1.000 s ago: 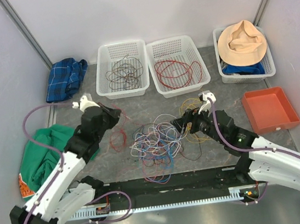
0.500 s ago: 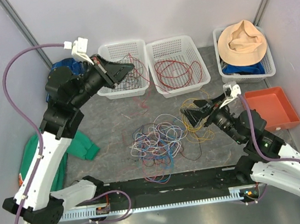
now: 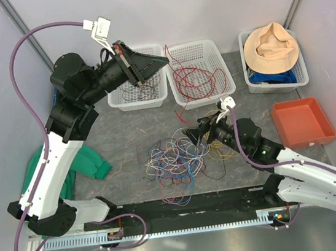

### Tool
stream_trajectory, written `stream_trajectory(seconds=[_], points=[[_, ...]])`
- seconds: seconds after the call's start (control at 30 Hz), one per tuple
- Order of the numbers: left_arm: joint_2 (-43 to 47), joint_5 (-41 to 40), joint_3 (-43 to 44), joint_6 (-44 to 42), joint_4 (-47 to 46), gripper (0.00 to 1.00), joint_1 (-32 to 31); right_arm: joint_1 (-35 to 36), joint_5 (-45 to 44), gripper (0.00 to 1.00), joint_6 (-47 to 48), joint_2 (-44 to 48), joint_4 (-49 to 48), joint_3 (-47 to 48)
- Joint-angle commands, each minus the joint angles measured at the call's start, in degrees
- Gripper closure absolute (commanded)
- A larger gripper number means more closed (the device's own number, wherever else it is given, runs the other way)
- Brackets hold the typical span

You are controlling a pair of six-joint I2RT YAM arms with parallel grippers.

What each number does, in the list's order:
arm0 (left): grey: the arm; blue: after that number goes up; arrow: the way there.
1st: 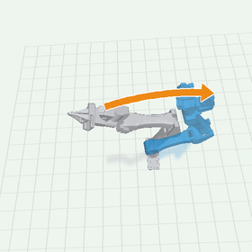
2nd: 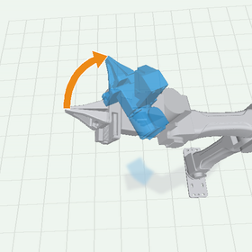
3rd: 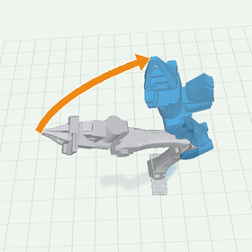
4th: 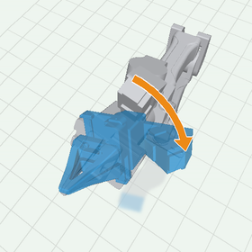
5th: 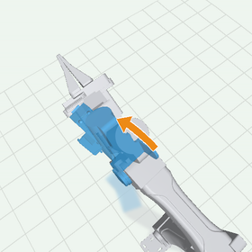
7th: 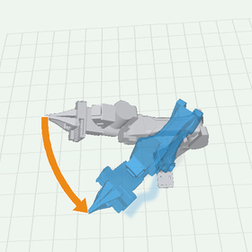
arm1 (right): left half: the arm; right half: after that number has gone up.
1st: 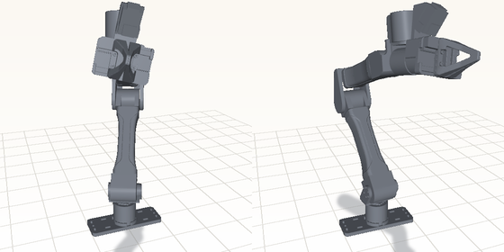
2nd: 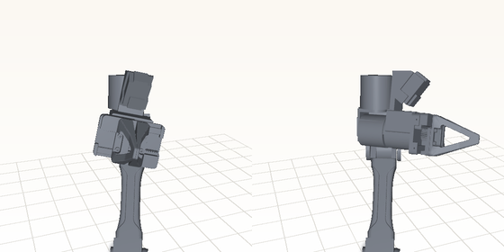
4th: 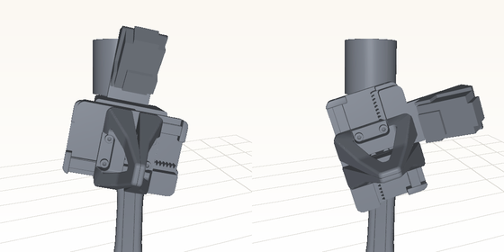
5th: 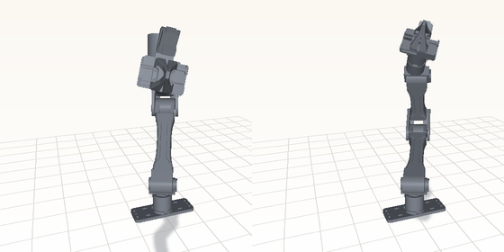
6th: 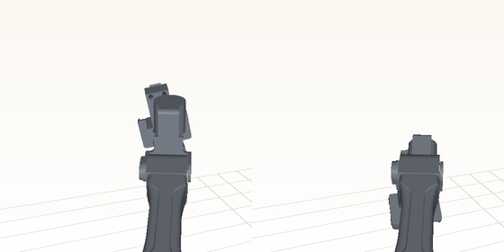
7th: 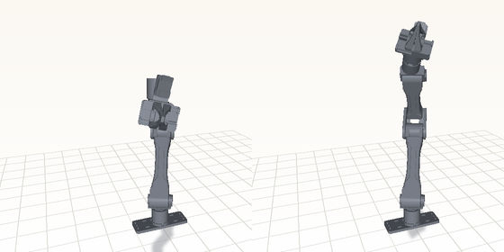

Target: Untangle the cables

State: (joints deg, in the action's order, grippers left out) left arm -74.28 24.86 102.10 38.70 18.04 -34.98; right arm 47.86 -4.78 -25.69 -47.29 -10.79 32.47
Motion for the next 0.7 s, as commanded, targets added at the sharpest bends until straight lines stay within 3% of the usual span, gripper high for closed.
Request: stream_trajectory(seconds=[0.0,0.17,0.37,0.47,0.67], points=[[-1.0,1.9,4.2,-2.1,0.1,0.98,-1.8,0.1,-4.1,0.06,2.8,-5.5,-10.0,1.8],[-1.0,1.2,4.4,-2.4,0.6,0.98,-2.6,0.1,-10.2,0.05,3.4,-10.7,-16.4,3.2],[-1.2,0.8,4.7,-2.8,1.0,0.98,-3.2,0.1,-5.3,0.07,2.8,-16.3,-19.7,7.8],[-1.0,0.1,5.2,-3.7,2.2,0.98,-3.2,0.1,-5.9,0.07,2.1,-15.4,-18.9,7.2],[-0.7,-2.6,6.5,-5.8,3.8,0.98,-3.3,0.1,-12.3,0.07,2.2,-11.5,-7.9,6.6]])
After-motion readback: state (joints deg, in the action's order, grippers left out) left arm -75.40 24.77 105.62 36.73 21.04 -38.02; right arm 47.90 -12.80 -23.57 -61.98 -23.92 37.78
